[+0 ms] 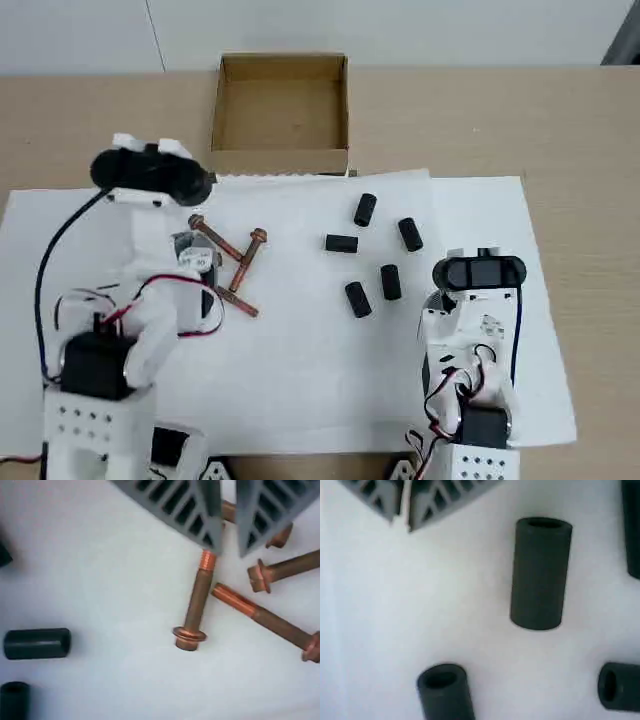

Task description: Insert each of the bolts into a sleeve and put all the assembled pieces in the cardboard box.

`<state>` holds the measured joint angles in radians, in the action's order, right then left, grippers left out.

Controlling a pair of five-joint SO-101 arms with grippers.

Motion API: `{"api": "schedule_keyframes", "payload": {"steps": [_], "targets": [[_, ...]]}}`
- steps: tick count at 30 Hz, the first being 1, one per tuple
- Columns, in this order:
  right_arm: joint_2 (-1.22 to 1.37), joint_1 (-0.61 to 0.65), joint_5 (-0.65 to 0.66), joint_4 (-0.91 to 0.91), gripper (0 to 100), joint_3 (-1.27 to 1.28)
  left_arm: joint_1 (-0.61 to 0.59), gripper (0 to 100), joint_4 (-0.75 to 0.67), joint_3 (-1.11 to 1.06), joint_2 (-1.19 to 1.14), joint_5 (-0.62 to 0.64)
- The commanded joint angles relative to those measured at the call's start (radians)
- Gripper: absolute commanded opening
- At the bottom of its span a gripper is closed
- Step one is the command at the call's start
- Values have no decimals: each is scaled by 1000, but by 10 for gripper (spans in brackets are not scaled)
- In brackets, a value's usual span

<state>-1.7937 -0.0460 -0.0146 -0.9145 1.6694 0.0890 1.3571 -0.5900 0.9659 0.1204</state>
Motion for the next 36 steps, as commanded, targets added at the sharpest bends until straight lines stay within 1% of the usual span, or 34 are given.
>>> {"api": "schedule_keyframes", "payload": {"steps": [1, 5, 8, 11, 15, 17, 20, 26, 30, 36], "targets": [[-19, -4, -2, -4, 3, 14, -48, 8, 0, 48, -41, -3], [-19, -4, -9, -1, 3, 14, -94, 9, -3, 50, -92, -3], [-19, -5, -9, -16, 3, -20, -101, 9, -3, 50, -141, -6], [-15, 5, -9, -97, 4, -164, -101, 9, -17, 50, -190, -5], [18, 93, -9, -217, 4, -362, -120, 9, -68, 50, -227, -5], [84, 122, -9, -265, 4, -462, -133, 9, -83, 50, -229, -3], [243, 127, -21, -300, 4, -608, -155, 9, -100, 48, -233, -3], [615, 128, -23, -295, 4, -862, -160, 9, -103, 48, -232, -8], [817, 130, -21, -302, 4, -1010, -161, 10, -106, 44, -233, -14], [1081, 130, -14, -335, 4, -1158, -160, 10, -106, 42, -236, -126]]}}
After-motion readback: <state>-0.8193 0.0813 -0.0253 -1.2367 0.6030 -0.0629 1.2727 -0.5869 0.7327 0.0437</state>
